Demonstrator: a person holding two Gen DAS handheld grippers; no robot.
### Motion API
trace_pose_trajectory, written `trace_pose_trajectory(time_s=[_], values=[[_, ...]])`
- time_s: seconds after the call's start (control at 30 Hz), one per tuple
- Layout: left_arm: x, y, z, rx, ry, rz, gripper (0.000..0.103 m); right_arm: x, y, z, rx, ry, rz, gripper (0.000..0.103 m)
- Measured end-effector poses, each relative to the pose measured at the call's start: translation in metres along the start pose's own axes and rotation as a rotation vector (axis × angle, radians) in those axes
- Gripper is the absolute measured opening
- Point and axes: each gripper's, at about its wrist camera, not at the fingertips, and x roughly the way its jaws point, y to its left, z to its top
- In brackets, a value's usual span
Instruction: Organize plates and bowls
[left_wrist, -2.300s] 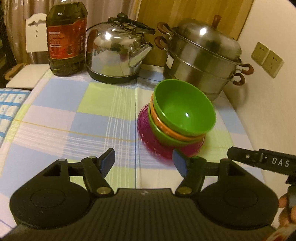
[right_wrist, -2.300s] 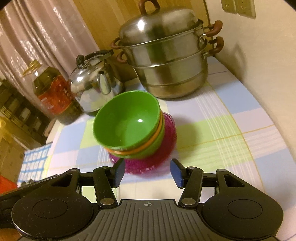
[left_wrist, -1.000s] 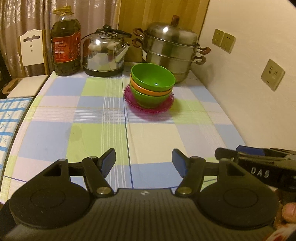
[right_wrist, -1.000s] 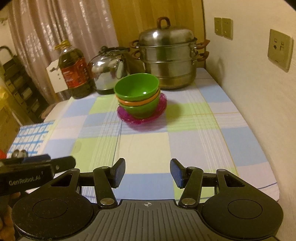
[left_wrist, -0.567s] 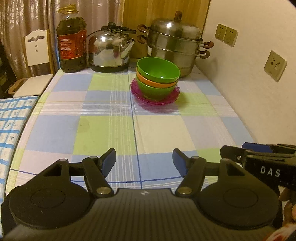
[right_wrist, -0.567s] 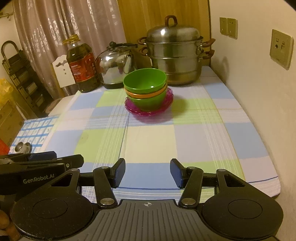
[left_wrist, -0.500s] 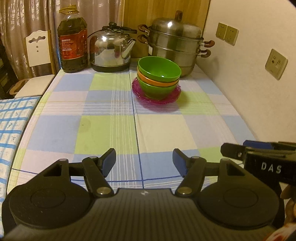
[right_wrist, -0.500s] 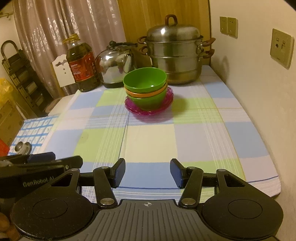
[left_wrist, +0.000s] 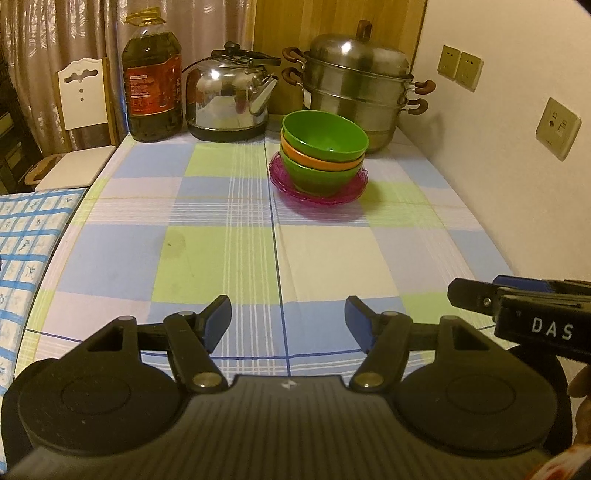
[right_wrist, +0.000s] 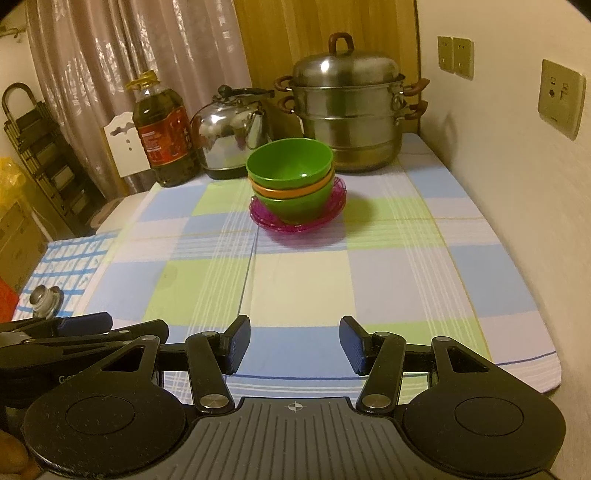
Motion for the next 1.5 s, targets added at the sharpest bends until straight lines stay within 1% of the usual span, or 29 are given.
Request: trace_pose_trajectory(time_s=[0.1, 1.5], values=[[0.0002, 0.0012, 0.0006, -0.01, 0.003, -0.007, 0.066, -0.0002, -0.0003, -0.0001, -0.004, -0.002, 0.0, 0.054], [-0.0046, 0.0003, 0.0011, 0.001, -0.013, -0.014, 0.066, 0.0035, -0.0027, -0.0028, -0.003, 0.005, 0.0, 0.054]])
